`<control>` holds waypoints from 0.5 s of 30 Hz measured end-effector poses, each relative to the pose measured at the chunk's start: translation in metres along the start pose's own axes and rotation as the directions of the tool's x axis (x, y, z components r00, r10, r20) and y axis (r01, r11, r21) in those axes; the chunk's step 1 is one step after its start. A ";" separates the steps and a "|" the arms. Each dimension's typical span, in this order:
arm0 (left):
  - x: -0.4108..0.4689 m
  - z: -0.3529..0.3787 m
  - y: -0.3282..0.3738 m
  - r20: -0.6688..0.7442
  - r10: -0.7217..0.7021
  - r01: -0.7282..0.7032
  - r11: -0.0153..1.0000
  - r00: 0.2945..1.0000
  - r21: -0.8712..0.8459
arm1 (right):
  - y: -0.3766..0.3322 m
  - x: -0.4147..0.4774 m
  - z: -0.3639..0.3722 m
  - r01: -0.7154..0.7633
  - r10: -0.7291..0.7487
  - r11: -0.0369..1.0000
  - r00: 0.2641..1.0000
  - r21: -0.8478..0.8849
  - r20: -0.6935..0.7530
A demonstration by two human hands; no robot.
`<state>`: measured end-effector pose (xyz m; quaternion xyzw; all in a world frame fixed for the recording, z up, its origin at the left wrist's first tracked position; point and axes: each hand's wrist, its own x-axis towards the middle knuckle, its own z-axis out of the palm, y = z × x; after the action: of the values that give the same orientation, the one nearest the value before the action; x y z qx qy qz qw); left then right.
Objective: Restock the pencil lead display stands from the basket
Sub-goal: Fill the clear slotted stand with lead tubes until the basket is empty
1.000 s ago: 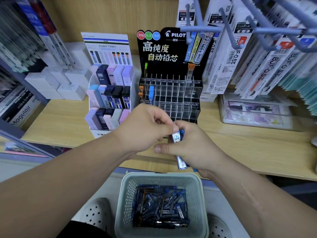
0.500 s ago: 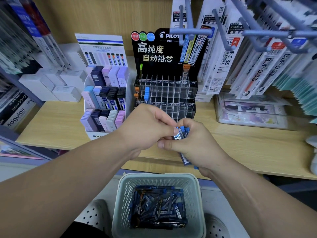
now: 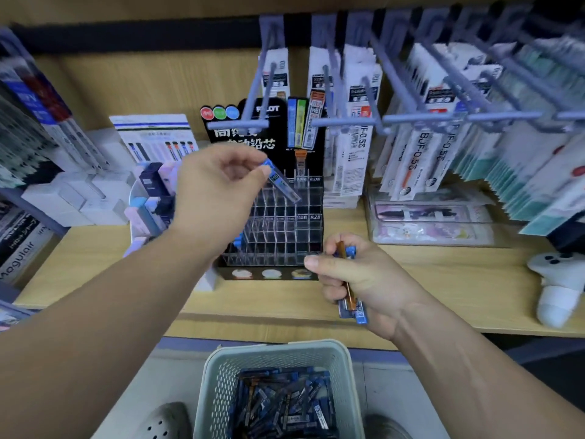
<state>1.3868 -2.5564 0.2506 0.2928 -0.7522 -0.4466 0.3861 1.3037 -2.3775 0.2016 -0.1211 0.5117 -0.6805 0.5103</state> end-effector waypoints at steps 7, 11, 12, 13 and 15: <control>0.043 0.046 -0.002 -0.020 0.140 -0.136 0.979 0.990 0.152 | 0.005 0.000 -0.009 -0.029 0.024 0.995 0.998 -0.097 -0.055; 0.052 0.057 -0.003 0.102 0.244 -0.263 0.910 0.965 0.319 | 0.004 -0.001 -0.012 -0.005 0.000 0.996 0.999 -0.093 -0.051; 0.054 0.059 -0.003 0.132 0.260 -0.290 0.900 0.956 0.327 | 0.004 0.000 -0.013 0.003 -0.007 0.995 0.999 -0.098 -0.048; 0.056 0.061 -0.004 0.152 0.286 -0.321 0.888 0.946 0.330 | 0.004 -0.001 -0.013 0.011 -0.015 0.995 0.999 -0.104 -0.043; 0.056 0.064 -0.009 0.183 0.352 -0.396 0.845 0.918 0.359 | 0.003 0.000 -0.014 0.022 -0.027 0.994 0.999 -0.106 -0.041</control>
<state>1.3038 -2.5760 0.2415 0.1860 -0.8883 -0.2198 0.3578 1.2962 -2.3694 0.1925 -0.1397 0.5560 -0.6612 0.4839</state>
